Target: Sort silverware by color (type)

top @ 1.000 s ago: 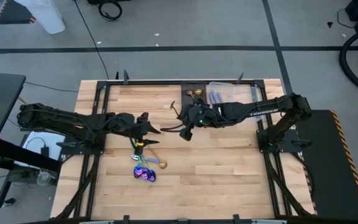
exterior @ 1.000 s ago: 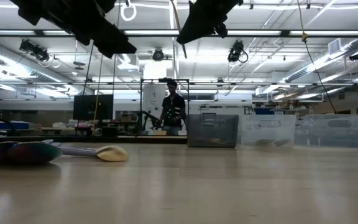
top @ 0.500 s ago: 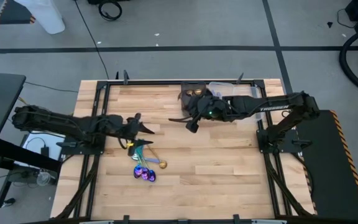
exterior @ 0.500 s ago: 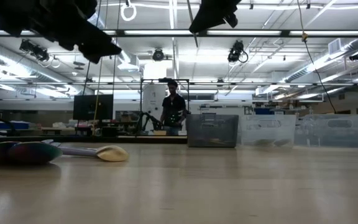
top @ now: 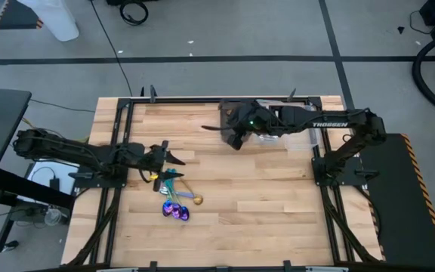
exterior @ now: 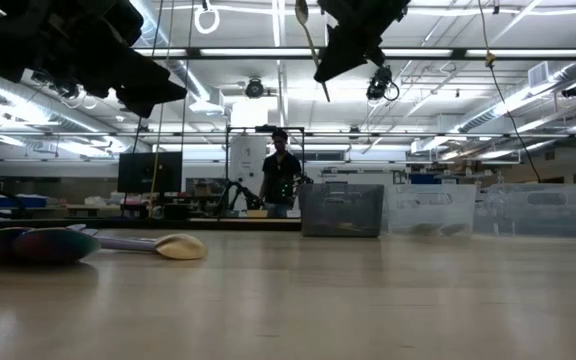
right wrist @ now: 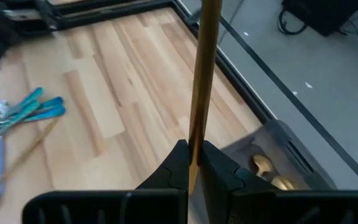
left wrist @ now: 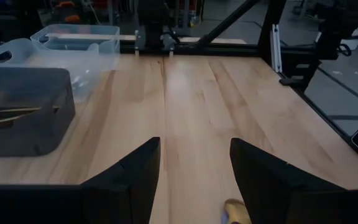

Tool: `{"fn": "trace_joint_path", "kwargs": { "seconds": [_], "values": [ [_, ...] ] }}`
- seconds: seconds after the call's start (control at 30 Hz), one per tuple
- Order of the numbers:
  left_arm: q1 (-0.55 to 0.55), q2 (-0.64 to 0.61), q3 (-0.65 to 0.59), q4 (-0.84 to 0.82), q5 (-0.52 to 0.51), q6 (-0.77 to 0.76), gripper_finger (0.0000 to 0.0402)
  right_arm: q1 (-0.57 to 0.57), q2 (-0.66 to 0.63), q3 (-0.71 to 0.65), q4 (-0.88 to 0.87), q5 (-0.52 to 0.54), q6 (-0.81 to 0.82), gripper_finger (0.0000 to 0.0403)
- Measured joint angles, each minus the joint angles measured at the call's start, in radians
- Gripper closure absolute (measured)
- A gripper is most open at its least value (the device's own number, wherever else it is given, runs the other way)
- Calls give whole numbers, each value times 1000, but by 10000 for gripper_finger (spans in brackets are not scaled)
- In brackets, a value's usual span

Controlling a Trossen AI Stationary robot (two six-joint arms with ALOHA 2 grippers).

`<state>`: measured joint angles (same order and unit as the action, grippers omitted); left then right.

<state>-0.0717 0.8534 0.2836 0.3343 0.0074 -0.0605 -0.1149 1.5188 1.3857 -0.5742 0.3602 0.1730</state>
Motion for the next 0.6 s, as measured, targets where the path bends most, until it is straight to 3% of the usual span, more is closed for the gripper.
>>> {"fn": "trace_joint_path", "kwargs": {
  "seconds": [0.6],
  "values": [
    [3,1,-18,57,-15,27,198,-79,1,-155,102,-25,93,374]
  ]
}}
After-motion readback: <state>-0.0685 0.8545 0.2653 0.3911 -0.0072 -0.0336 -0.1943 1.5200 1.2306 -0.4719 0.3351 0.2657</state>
